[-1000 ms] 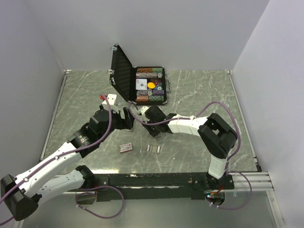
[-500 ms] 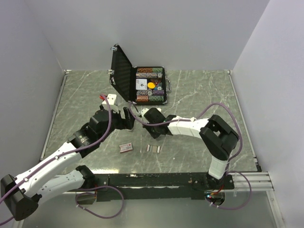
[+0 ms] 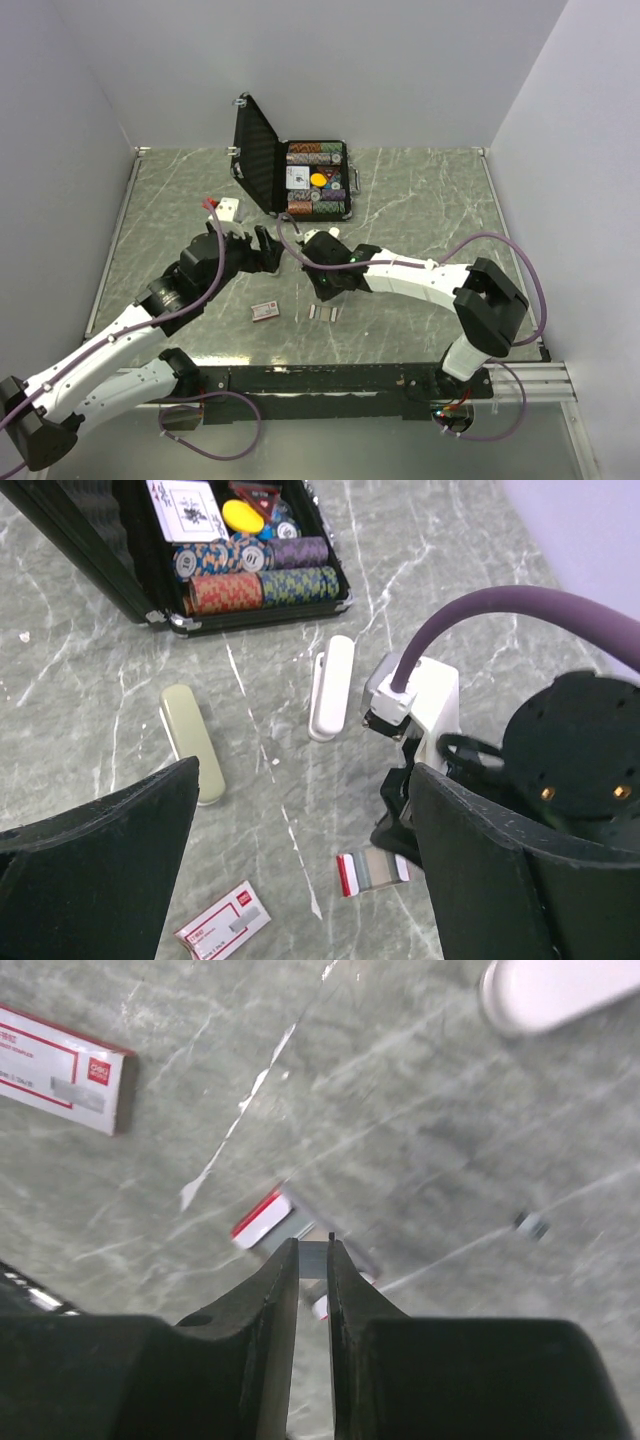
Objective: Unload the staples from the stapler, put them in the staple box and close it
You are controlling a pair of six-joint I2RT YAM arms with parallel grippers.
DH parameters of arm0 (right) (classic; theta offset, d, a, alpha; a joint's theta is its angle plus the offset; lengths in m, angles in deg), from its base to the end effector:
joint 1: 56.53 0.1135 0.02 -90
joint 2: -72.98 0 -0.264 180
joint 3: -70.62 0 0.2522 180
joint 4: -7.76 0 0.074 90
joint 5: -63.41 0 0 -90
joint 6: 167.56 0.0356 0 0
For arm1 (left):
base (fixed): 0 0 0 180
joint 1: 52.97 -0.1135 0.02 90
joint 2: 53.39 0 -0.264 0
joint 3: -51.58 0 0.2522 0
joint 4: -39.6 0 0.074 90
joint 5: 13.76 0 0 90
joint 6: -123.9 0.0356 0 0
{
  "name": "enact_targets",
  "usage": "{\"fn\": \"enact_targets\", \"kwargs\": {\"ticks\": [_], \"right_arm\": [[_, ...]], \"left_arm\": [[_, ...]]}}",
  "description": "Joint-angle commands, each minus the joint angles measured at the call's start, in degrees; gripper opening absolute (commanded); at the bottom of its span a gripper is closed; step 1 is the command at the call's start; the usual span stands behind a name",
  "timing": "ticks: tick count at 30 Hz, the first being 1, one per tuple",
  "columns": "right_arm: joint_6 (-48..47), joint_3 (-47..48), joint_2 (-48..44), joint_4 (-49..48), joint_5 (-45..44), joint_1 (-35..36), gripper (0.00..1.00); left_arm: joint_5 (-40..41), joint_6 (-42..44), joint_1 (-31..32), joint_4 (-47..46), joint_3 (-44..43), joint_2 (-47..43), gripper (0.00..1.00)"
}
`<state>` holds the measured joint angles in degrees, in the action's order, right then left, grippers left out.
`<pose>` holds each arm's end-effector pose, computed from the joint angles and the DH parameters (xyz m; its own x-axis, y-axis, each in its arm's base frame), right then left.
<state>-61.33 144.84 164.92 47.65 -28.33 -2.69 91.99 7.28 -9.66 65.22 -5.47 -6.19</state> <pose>0.1943 0.2641 0.2081 -0.7013 -0.4861 -0.5215 -0.6264 0.7694 0.1251 0.1473 -0.1256 0.3209 -0.3874 -0.2274 -0.8934 0.3317 0.8698 -0.3653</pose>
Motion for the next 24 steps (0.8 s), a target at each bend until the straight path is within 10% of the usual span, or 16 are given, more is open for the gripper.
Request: {"fn": "enact_targets", "kwargs": {"ticks": [1,24], "right_arm": [[11.7,3.3,-1.9,6.1,-3.5,1.9,0.21],[33.1,4.5,4.8,11.2,-8.7,5.9,0.17]], "left_arm": [[-1.1,-1.1,0.0,-0.4,0.0,-1.8,0.9],[-8.3,-3.3,0.5,1.5,-2.5,-4.6,0.89]]}}
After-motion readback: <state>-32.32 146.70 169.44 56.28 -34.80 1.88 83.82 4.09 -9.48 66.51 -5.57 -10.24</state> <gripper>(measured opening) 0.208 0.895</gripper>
